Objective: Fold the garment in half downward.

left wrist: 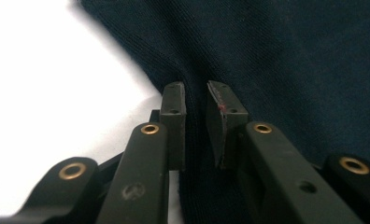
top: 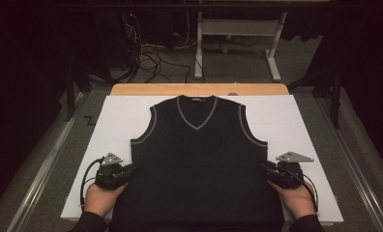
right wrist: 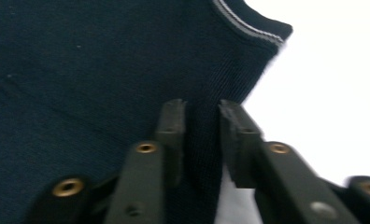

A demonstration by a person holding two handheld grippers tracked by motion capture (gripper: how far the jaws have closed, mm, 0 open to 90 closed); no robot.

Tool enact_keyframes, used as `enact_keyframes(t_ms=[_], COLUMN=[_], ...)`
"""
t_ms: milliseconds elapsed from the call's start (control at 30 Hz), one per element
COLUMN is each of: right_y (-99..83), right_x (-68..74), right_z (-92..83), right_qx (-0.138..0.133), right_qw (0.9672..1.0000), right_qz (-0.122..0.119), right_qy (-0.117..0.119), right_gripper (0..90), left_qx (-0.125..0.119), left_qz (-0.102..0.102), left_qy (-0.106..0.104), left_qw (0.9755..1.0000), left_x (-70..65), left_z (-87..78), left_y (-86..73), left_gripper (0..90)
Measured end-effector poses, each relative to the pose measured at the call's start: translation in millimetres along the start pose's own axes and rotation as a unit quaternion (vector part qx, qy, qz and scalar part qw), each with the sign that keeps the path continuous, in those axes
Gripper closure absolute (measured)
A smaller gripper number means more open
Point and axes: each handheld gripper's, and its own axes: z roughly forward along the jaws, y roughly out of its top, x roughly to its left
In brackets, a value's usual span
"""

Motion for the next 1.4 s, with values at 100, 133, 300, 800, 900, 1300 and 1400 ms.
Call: enact_keyframes(t_ms=[100, 133, 300, 800, 900, 1300, 1400], right_y=[0.7, 0.4, 0.8, 1.5, 0.6, -1.7, -3.2], right_x=[2.3, 2.1, -1.4, -2.7, -2.6, -2.1, -0.8], right_z=[0.4, -0.2, -8.4, -25.3, -28.4, -35.6, -38.4], right_qx=[0.000, -0.002, -0.033, -0.074, -0.079, -0.085, -0.086], right_qw=[0.9999, 0.9999, 0.9994, 0.9971, 0.9967, 0.9962, 0.9961], right_qz=[-0.012, -0.011, -0.001, -0.014, -0.017, -0.019, -0.020], right_qy=[0.007, 0.009, 0.009, -0.003, -0.005, 0.004, 0.006], right_gripper=[84.3, 84.6, 84.9, 85.4, 86.1, 88.1, 88.2], left_qx=[-0.002, -0.003, -0.024, -0.065, -0.067, -0.066, -0.068], left_qz=[0.002, 0.000, 0.001, -0.013, -0.014, -0.016, -0.018], left_qy=[-0.004, -0.004, 0.000, 0.005, 0.004, 0.000, -0.002], left_qw=[1.0000, 1.0000, 0.9997, 0.9978, 0.9977, 0.9977, 0.9975], left_x=[0.2, 0.8, 3.4, 14.3, 15.0, 15.2, 14.3], left_z=[0.1, -0.2, -6.6, -22.3, -24.5, -27.9, -31.0], left_y=[0.0, 0.2, 2.2, 2.4, 1.9, -0.1, -1.7], left_gripper=[79.9, 80.4, 81.6, 82.0, 81.9, 81.9, 81.9])
